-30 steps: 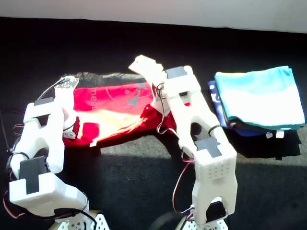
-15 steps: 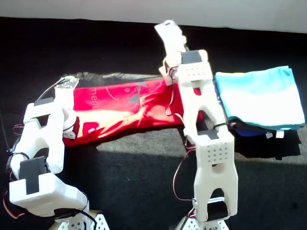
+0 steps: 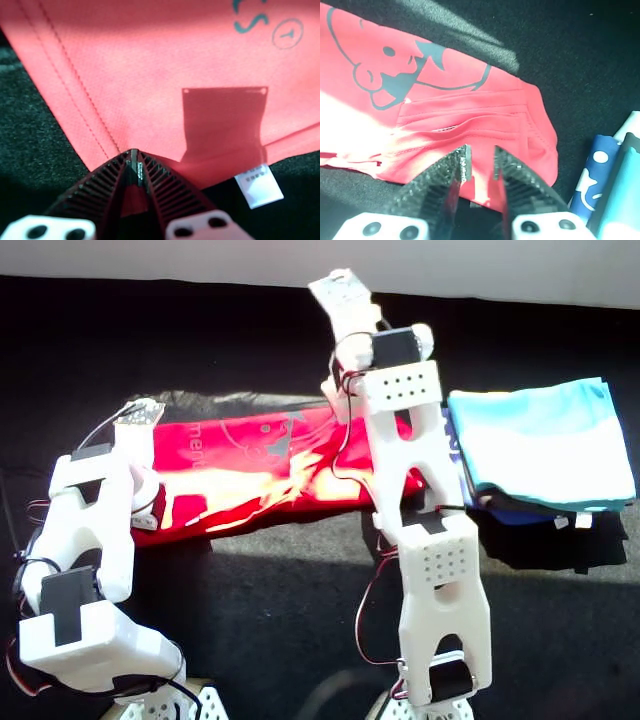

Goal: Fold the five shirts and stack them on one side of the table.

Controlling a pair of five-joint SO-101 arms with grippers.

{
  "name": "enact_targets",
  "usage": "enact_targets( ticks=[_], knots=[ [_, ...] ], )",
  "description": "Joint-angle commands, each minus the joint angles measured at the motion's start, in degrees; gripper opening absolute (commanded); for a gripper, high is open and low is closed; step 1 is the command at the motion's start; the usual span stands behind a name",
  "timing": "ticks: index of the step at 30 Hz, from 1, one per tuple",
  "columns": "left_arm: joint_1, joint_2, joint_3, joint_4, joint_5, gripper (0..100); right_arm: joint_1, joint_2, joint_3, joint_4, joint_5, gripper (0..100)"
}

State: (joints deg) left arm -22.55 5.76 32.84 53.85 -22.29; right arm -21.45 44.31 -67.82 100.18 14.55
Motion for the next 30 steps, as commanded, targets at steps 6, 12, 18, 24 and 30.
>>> enact_targets(
  ticks=[6, 12, 18, 24, 30],
  knots=[
    [-1.19, -0.04, 0.04, -1.49, 0.26, 1, -5.41, 2.95, 7.08, 0.66, -0.53, 0.6],
    [-1.19, -0.04, 0.04, -1.49, 0.26, 1, -10.15, 7.60, 7.60, 0.57, -0.70, 0.6],
    [-1.19, -0.04, 0.04, -1.49, 0.26, 1, -11.12, 11.38, 7.60, -6.20, -0.70, 0.6],
    [-1.19, -0.22, 0.04, -1.23, 0.26, 1, -9.36, 8.13, 3.21, -1.54, -0.70, 0.6],
    [-1.10, -0.84, -1.01, 1.67, 0.70, 1, -6.55, -1.01, -2.59, 0.92, -0.70, 0.6]
  ],
)
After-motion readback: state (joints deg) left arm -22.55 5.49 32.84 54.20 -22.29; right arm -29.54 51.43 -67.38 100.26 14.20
